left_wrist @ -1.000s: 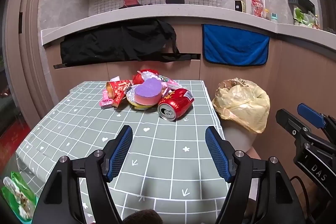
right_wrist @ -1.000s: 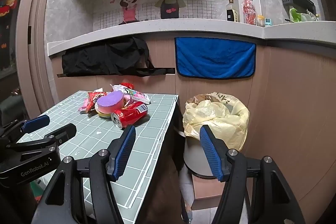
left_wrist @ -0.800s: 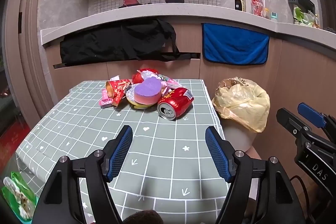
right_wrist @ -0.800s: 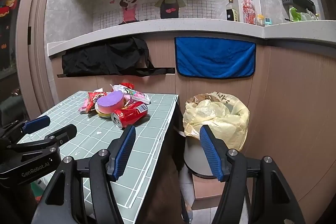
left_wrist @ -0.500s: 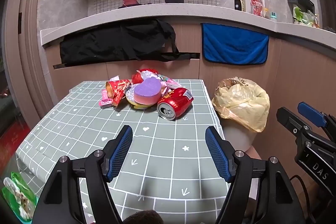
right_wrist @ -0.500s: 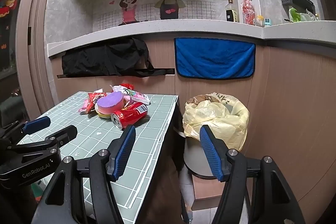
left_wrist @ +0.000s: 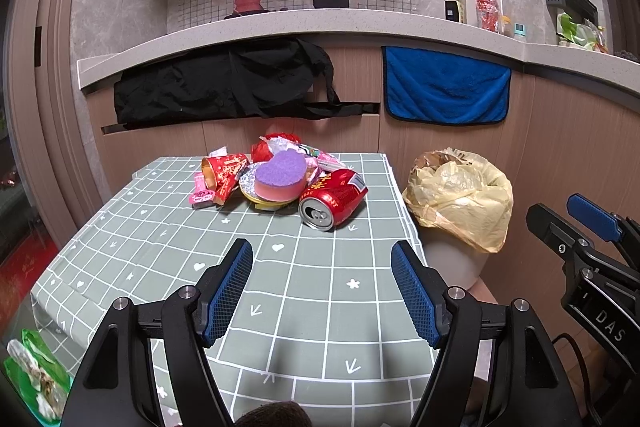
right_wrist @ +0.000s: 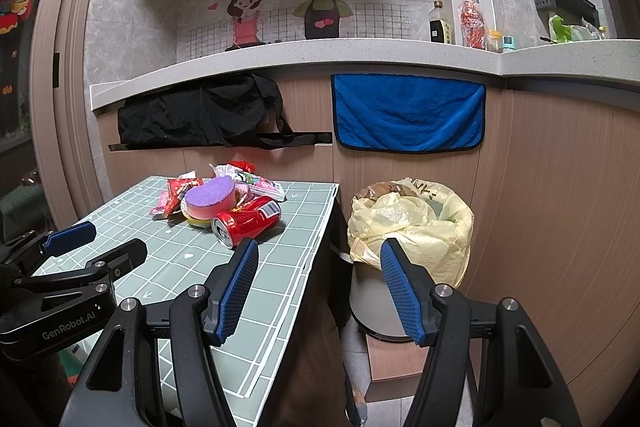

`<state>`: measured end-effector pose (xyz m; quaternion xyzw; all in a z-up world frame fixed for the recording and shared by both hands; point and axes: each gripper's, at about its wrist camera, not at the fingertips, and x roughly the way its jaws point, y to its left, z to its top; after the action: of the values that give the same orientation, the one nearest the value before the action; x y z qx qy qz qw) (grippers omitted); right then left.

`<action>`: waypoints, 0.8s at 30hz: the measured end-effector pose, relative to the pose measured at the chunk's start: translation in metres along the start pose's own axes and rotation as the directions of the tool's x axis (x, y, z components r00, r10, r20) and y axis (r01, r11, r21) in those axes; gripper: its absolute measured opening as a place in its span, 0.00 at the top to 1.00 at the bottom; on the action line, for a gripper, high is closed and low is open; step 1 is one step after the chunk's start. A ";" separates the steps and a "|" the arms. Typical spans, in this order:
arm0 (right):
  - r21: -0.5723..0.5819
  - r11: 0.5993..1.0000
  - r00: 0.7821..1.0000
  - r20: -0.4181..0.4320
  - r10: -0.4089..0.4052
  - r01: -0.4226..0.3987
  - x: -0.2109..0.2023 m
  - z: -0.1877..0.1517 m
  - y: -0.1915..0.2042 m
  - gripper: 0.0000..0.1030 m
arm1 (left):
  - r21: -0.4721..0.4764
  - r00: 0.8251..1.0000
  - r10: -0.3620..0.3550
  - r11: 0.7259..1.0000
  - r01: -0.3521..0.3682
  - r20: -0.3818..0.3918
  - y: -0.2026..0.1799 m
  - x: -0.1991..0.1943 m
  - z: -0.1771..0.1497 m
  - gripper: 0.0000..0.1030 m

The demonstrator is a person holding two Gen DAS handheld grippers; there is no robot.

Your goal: Collect trash

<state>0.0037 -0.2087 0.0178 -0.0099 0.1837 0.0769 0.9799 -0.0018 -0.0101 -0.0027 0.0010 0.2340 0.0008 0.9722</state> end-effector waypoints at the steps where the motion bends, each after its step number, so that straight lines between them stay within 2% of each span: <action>1: 0.000 1.000 1.000 0.000 0.000 0.000 0.000 0.000 0.000 0.41 | 0.000 1.000 0.000 1.000 0.000 0.001 0.002 0.000 0.003 0.30; 24: 0.002 1.000 1.000 0.002 0.002 -0.002 0.000 0.000 0.000 0.41 | 0.000 1.000 0.002 1.000 -0.002 0.029 0.006 -0.010 0.010 0.30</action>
<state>0.0038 -0.2084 0.0177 -0.0087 0.1828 0.0779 0.9800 -0.0060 -0.0044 0.0110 0.0013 0.2197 0.0017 0.9756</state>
